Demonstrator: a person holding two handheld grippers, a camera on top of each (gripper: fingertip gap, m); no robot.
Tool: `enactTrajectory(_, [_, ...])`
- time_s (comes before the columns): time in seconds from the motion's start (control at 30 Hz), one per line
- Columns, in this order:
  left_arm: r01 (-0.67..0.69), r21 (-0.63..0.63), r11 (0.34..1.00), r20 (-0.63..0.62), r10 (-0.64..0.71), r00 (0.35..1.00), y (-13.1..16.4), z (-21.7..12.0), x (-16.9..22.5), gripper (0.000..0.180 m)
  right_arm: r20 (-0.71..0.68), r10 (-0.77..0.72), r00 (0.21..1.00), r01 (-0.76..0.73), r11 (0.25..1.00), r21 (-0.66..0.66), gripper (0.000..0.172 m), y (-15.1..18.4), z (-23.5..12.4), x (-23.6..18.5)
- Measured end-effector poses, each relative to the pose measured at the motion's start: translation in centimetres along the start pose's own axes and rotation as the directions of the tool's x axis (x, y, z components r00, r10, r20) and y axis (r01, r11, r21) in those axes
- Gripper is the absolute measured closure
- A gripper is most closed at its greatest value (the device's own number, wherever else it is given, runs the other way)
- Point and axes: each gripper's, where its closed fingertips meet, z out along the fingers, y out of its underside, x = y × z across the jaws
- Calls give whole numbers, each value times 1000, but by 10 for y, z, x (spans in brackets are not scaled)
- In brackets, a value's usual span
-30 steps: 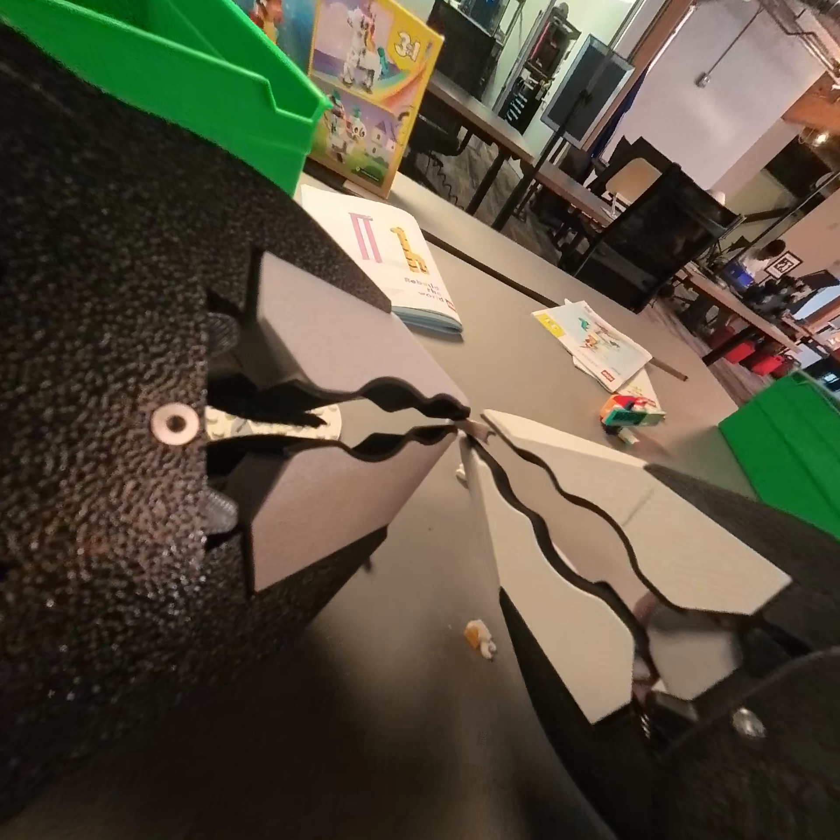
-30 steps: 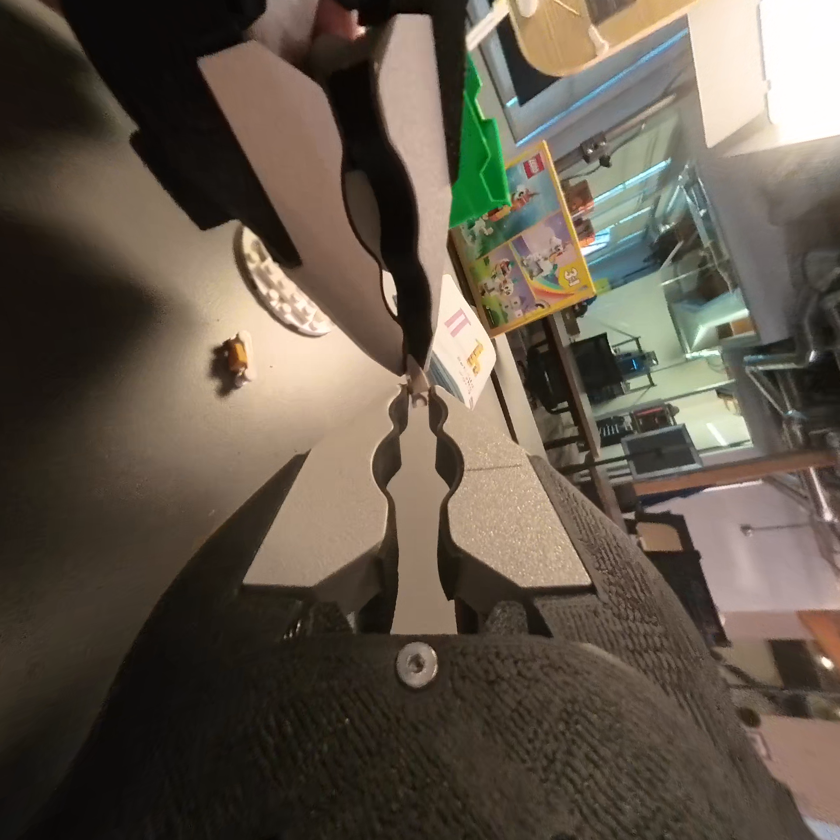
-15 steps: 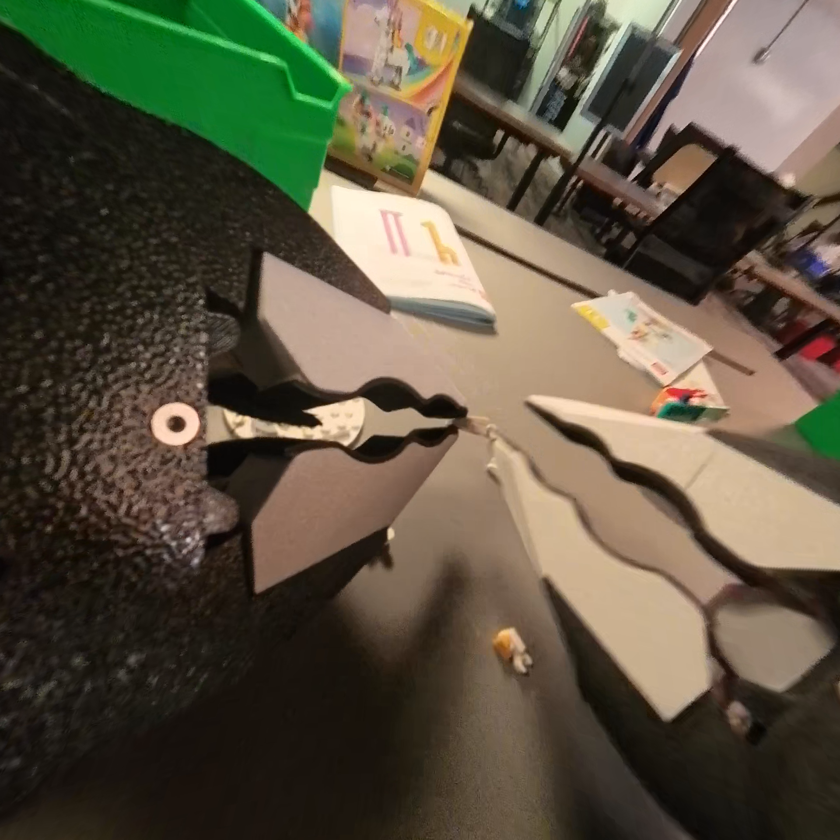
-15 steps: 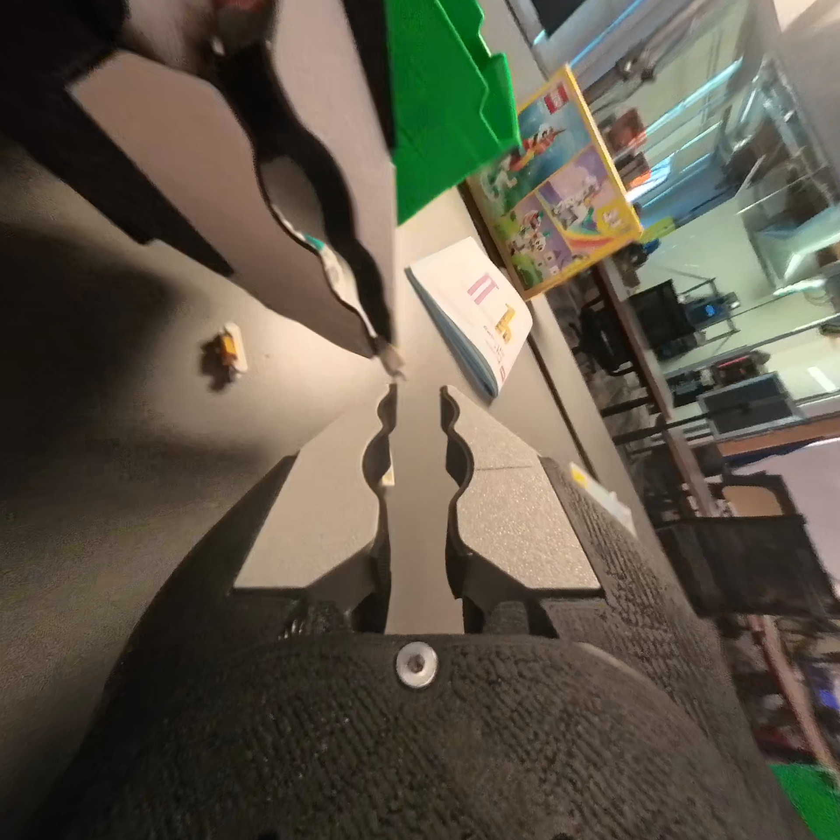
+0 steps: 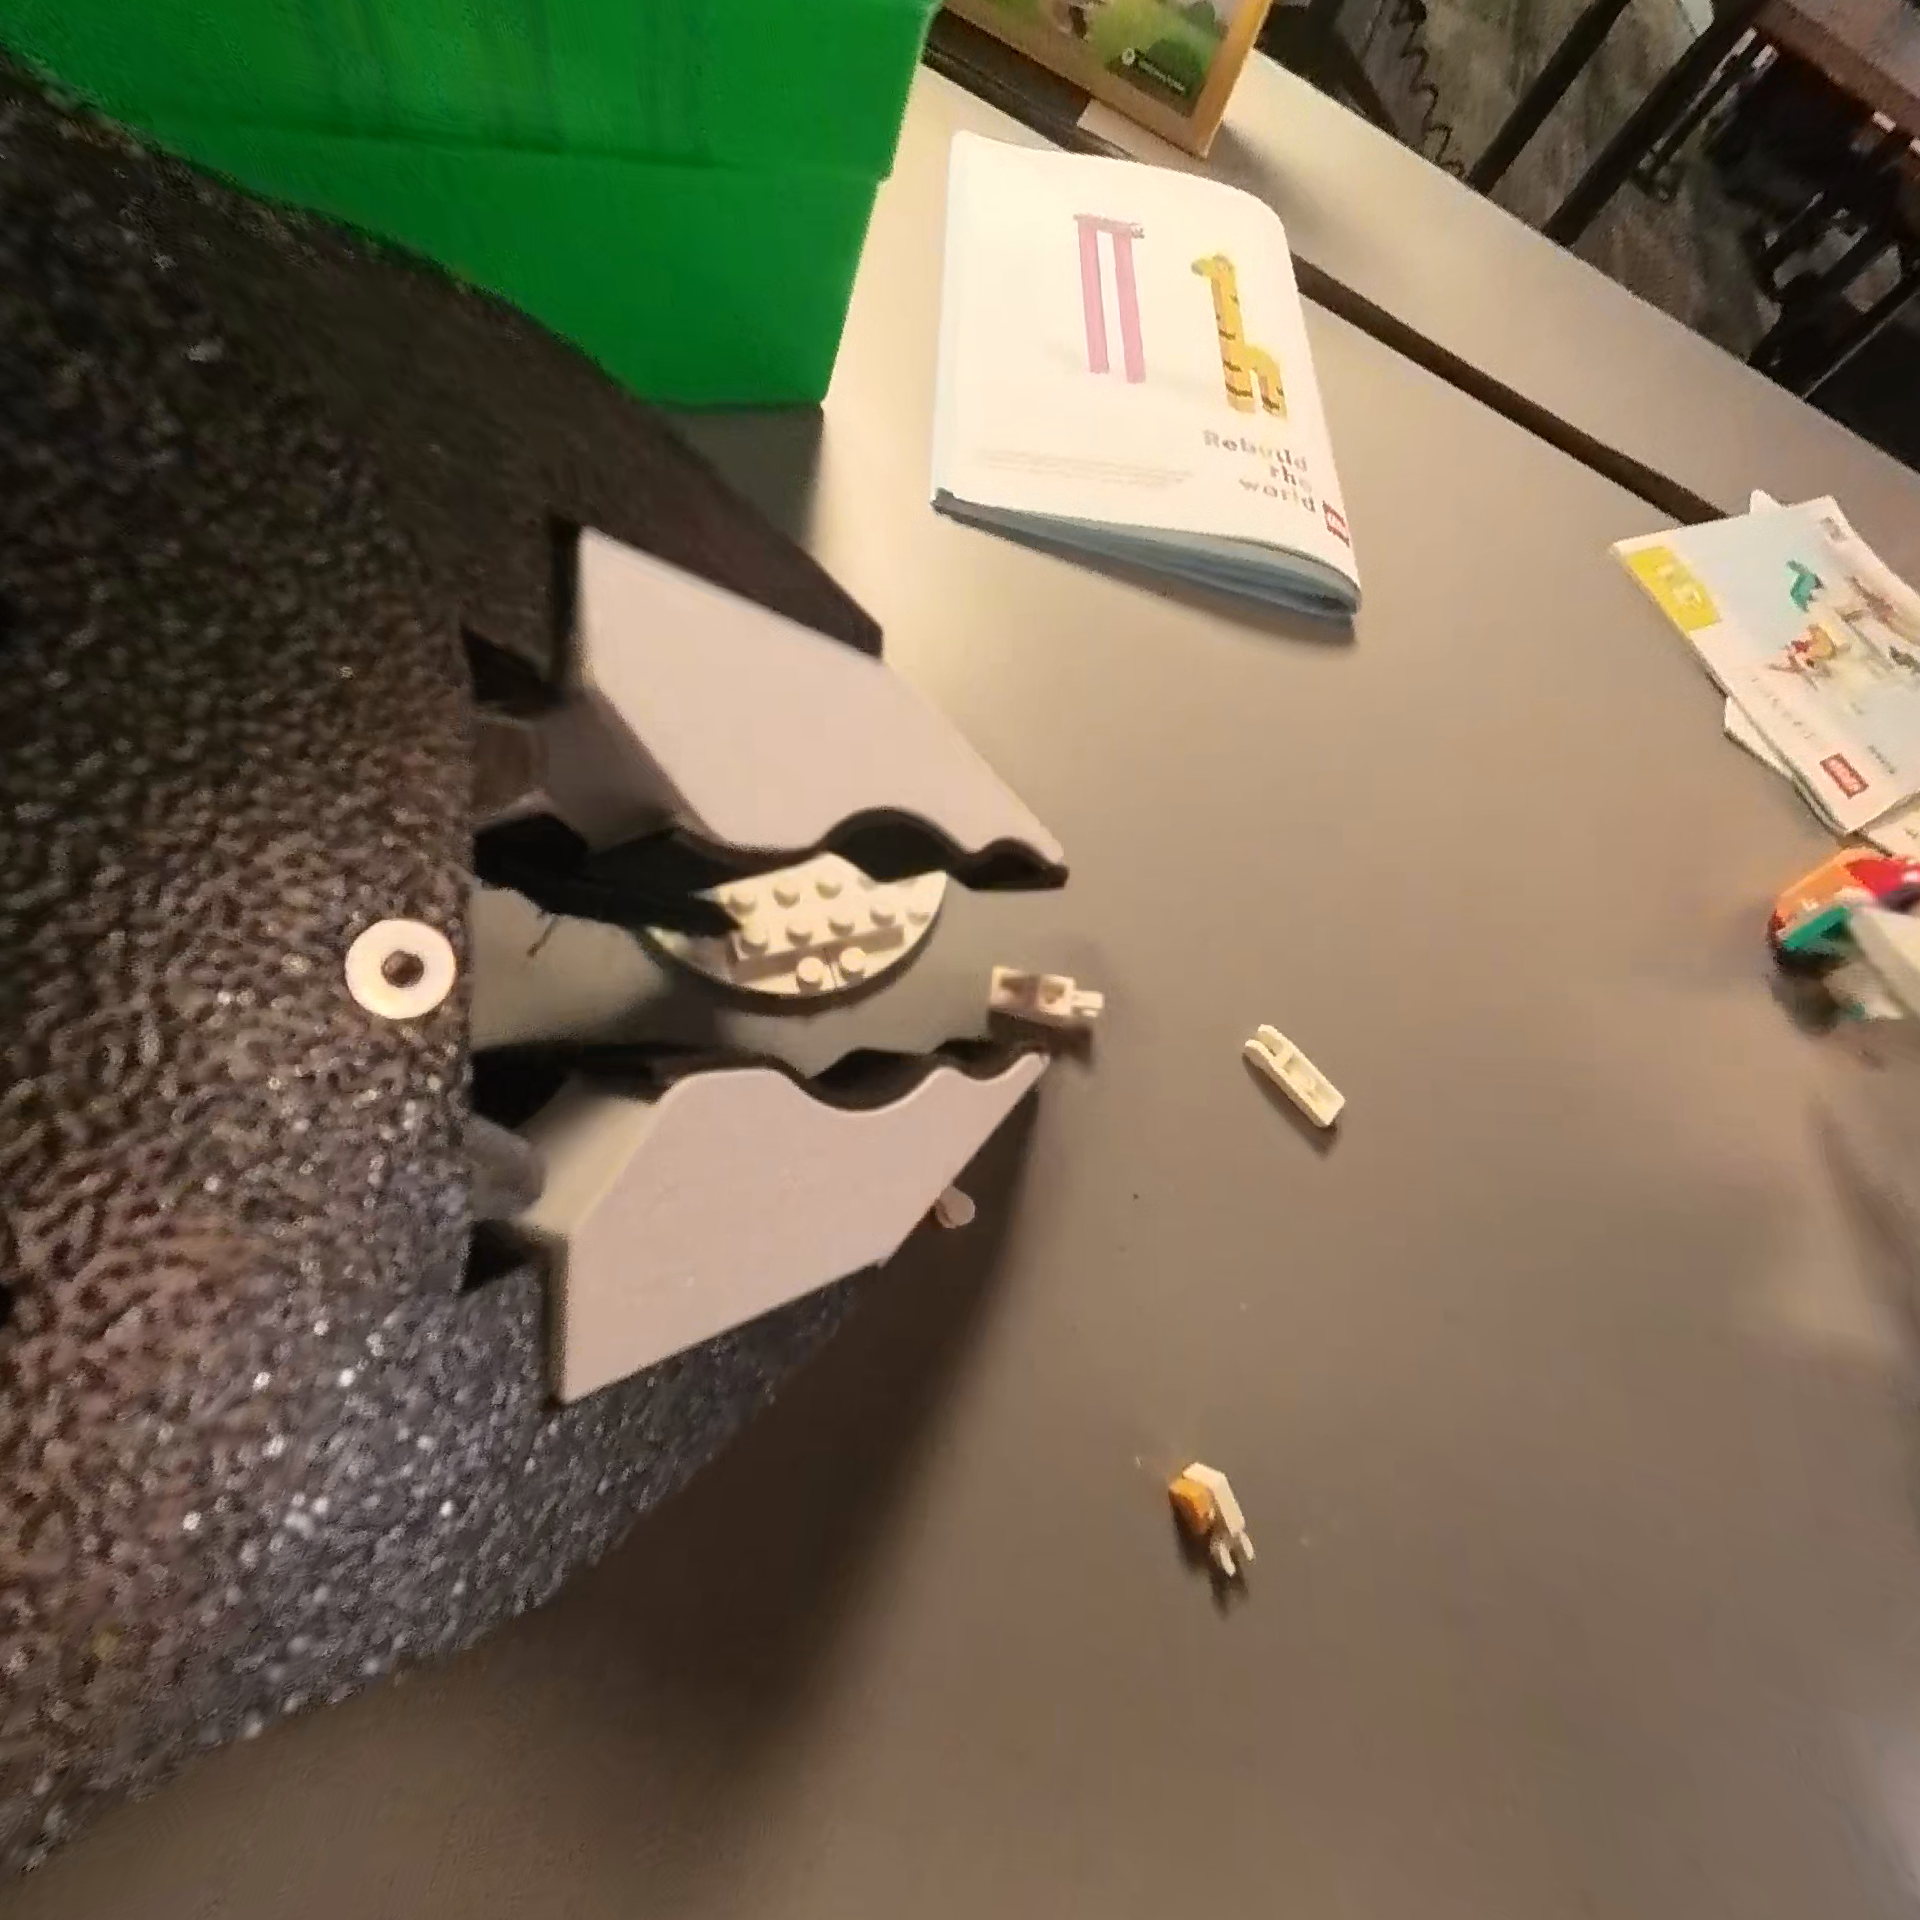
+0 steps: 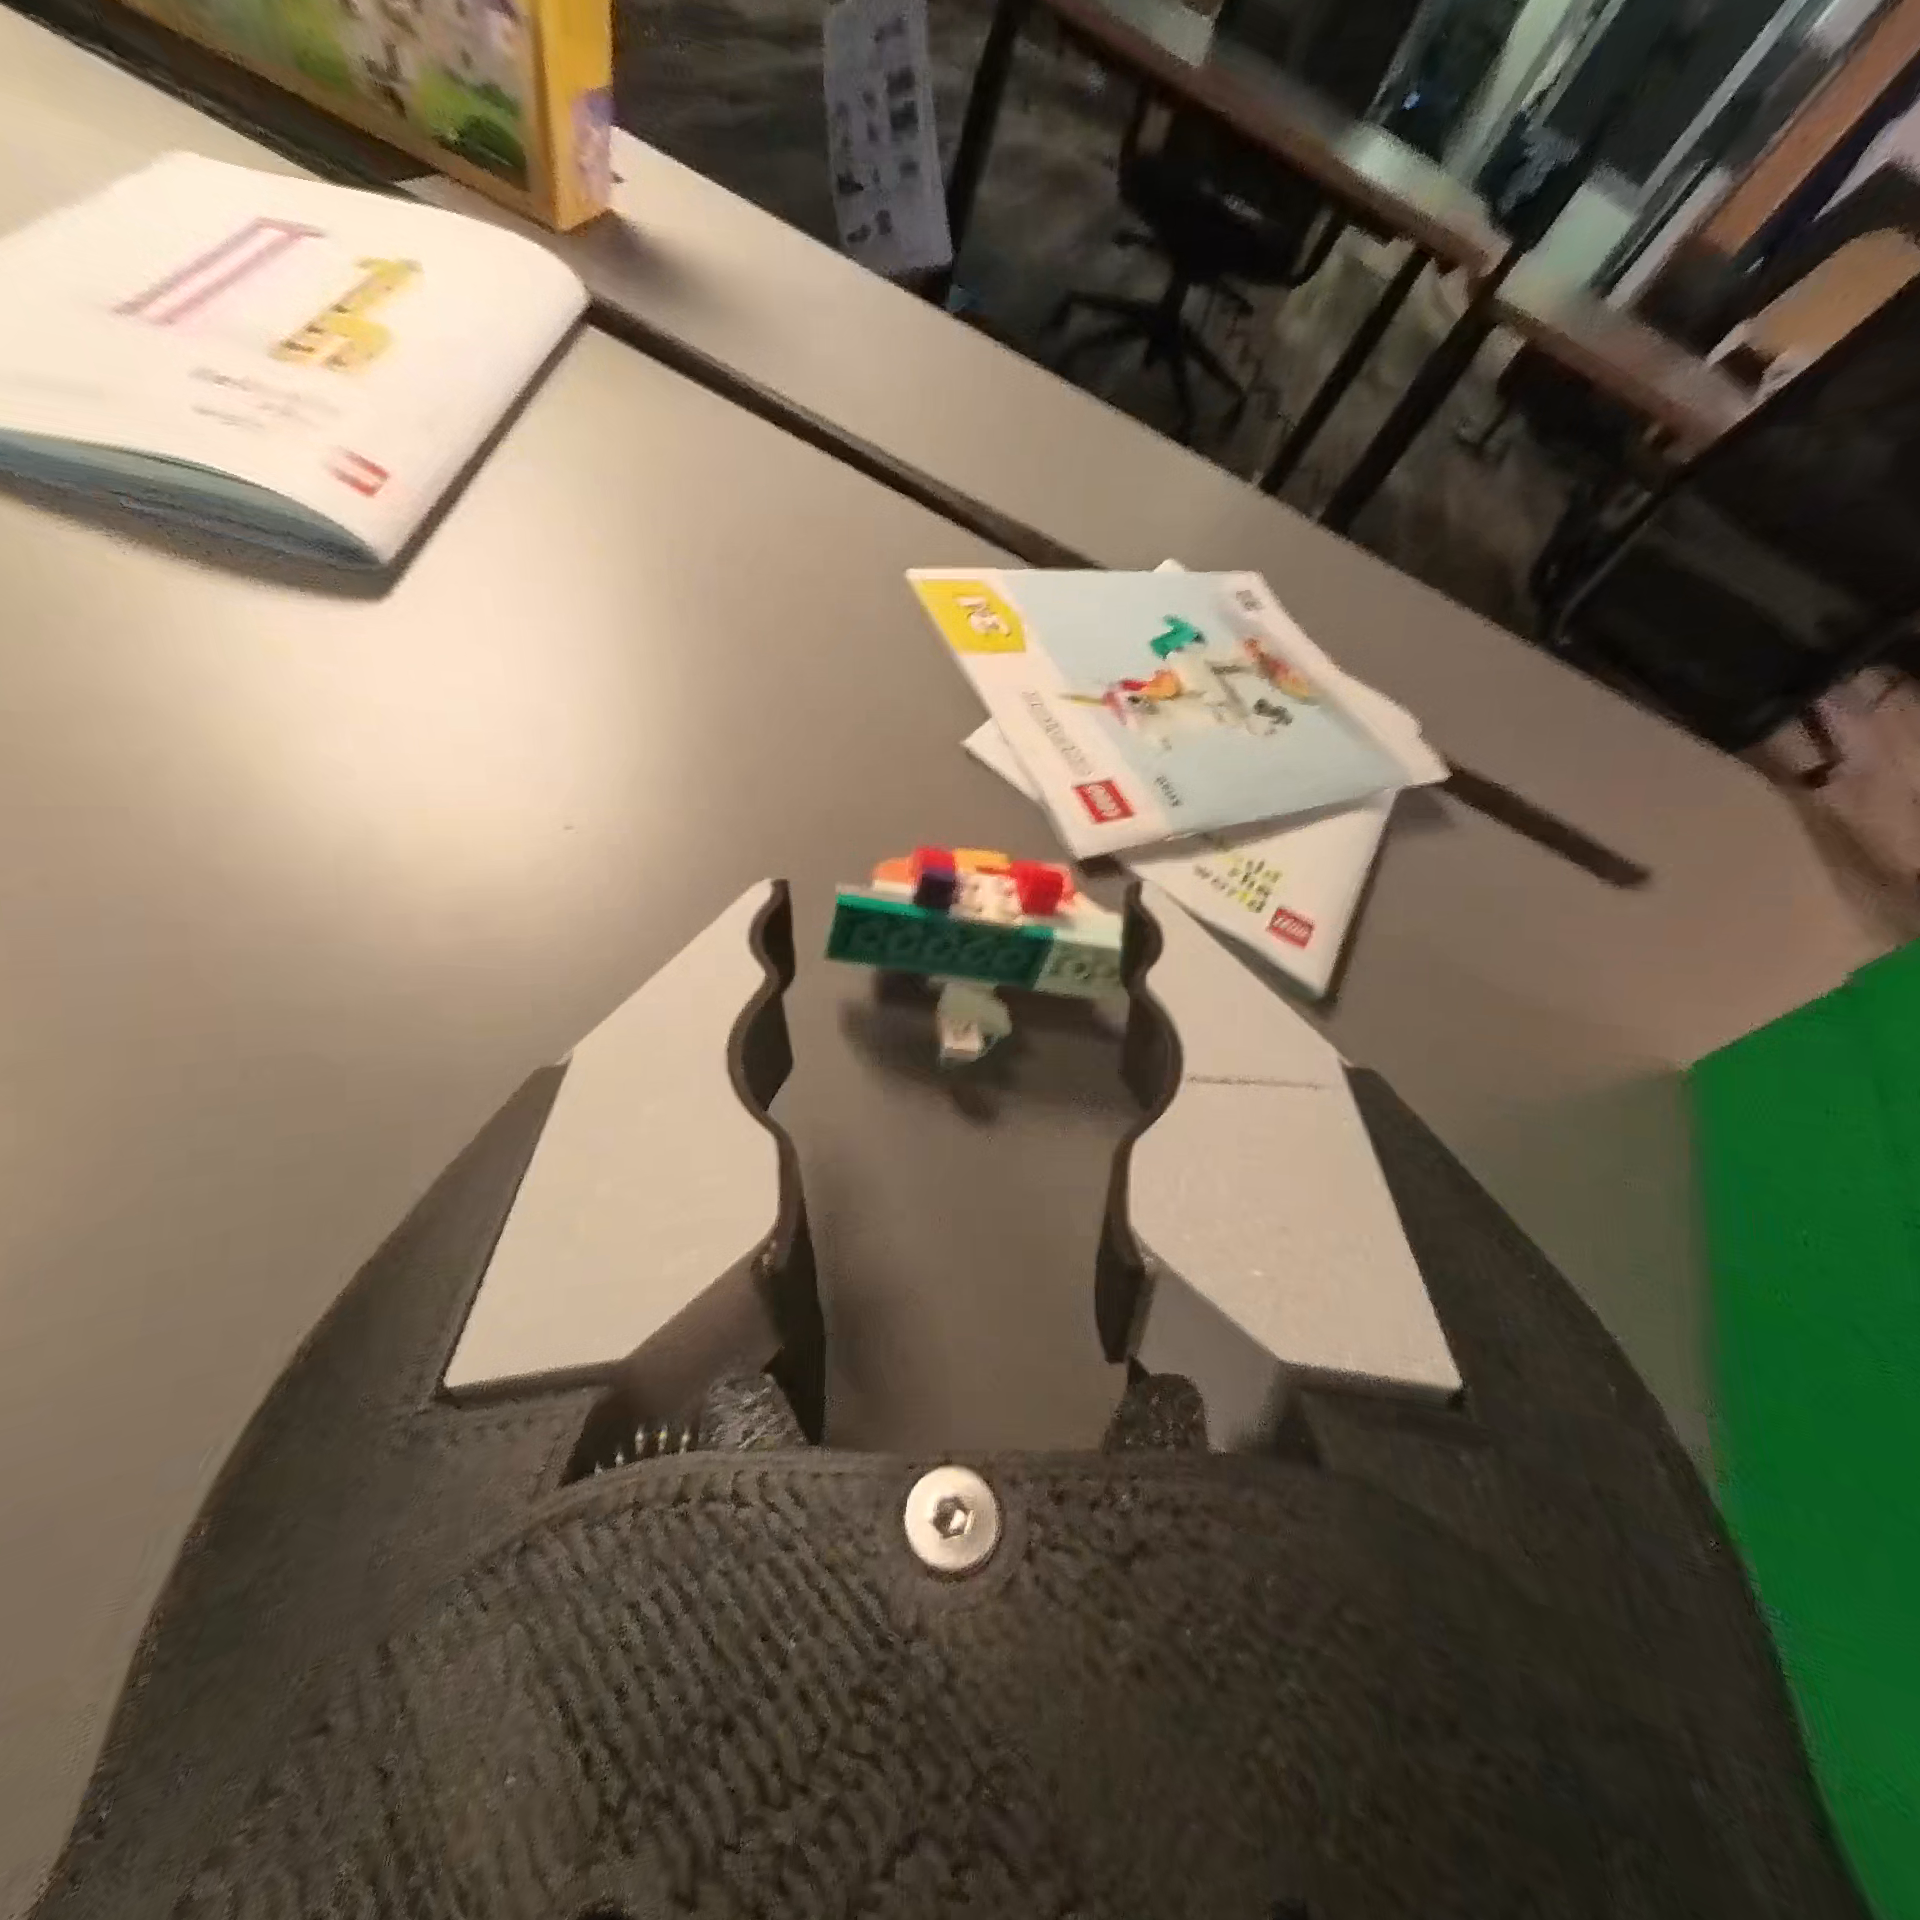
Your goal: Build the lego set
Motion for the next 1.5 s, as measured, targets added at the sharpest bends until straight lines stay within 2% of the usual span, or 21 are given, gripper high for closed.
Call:
enactTrajectory(0.1, [26,60,998,55,-30,998,-5,-5,-12,147,-7,-22,1000,21,998,-61,87,5,17,4])
enactTrajectory(0.2, [68,185,980,131,-94,987,-18,-17,-33,147,10,73,997,-72,991,-115,64,10,28,9])
enactTrajectory(0.3, [129,345,930,173,-199,965,-33,-37,-55,150,34,169,985,-161,973,-167,55,17,32,13])
enactTrajectory(0.4, [169,500,850,214,-310,926,-43,-61,-78,153,52,172,984,-159,968,-197,70,21,34,10])
enactTrajectory(0.5, [94,625,775,324,-367,872,-49,-91,-101,156,68,92,993,-78,979,-189,101,19,32,2])
enactTrajectory(0.57, [42,640,768,385,-368,846,-49,-102,-107,158,60,25,998,-15,985,-171,116,17,31,-2])
enactTrajectory(0.77, [-20,647,762,419,-333,845,-52,-106,-105,161,169,-116,979,133,987,-93,118,10,15,-34])
enactTrajectory(0.93, [-45,636,770,410,-288,865,-54,-99,-97,163,369,-211,905,216,976,27,118,2,-10,-83])
enactTrajectory(1.1, [-47,624,780,372,-244,895,-57,-91,-85,166,530,-274,802,222,962,160,119,-11,-44,-133])
enactTrajectory(1.17, [-55,606,793,365,-216,906,-58,-86,-80,167,560,-302,771,254,953,163,119,-8,-51,-146])
enactTrajectory(1.3, [-100,567,818,371,-145,917,-58,-77,-70,167,562,-332,758,284,943,174,118,-6,-54,-151])
enactTrajectory(1.43, [-142,535,833,377,-85,922,-58,-70,-61,167,529,-284,800,209,958,198,94,-16,-53,-141])
enactTrajectory(1.5, [-152,528,836,372,-67,926,-58,-67,-58,167,530,-229,817,177,973,149,85,-14,-49,-136])
